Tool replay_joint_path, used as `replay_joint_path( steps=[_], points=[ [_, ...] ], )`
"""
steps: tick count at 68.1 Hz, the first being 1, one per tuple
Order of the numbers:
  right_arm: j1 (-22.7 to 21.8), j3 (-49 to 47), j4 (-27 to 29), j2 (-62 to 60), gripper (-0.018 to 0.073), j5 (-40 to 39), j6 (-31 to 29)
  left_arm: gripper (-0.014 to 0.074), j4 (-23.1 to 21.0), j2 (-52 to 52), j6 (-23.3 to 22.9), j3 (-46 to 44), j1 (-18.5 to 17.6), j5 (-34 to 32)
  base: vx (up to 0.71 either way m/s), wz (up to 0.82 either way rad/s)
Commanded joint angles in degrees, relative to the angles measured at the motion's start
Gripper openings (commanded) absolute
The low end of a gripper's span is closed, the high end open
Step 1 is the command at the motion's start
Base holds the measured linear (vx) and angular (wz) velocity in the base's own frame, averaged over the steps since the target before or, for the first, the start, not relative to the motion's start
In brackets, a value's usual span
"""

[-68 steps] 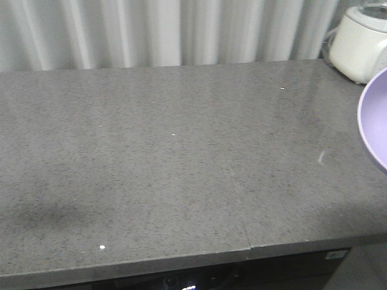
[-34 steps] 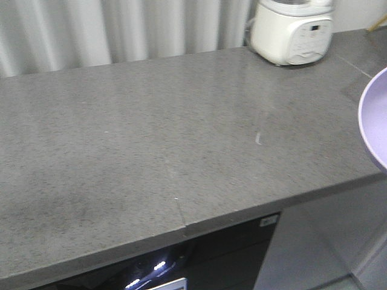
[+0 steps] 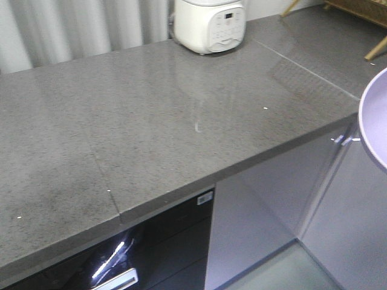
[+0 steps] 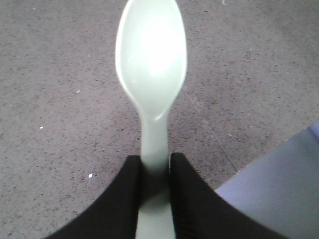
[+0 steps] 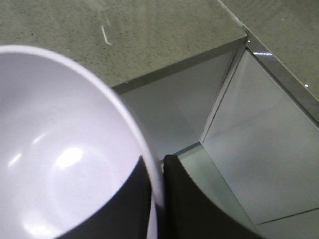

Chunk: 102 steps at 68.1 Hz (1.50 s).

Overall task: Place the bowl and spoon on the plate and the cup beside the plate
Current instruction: 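Drive the base holding spoon and bowl to the counter with the plate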

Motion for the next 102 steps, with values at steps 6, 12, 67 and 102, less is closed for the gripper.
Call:
replay_joint_path(
  steps=[6,12,67,102],
  points=[
    [-0.3,-1.5,0.4,-0.4,-0.0006,-3.6,-0.3,-0.0006,0.1,-1.4,-0.2,-1.4,0.0,-2.8,-0.06,-0.37],
    [-0.3,-1.5,0.4,-0.4,-0.0006,-3.6,-0.3,-0.0006,0.1,-1.4,-0.2,-1.4,0.0,-2.8,-0.05,-0.36],
    [-0.3,-1.5,0.4,-0.4,-0.0006,-3.5,-0.3,-0.0006,0.1,-1.4,-0.2,-1.4,0.0,-2.8,0.0,-0.39],
    [-0.3,-1.5,0.4,-0.4,-0.0006,-3.5,-0.3,-0.0006,0.1,-1.4,-0.2,-1.4,0.0,-2.8,0.1,-0.42]
  ],
)
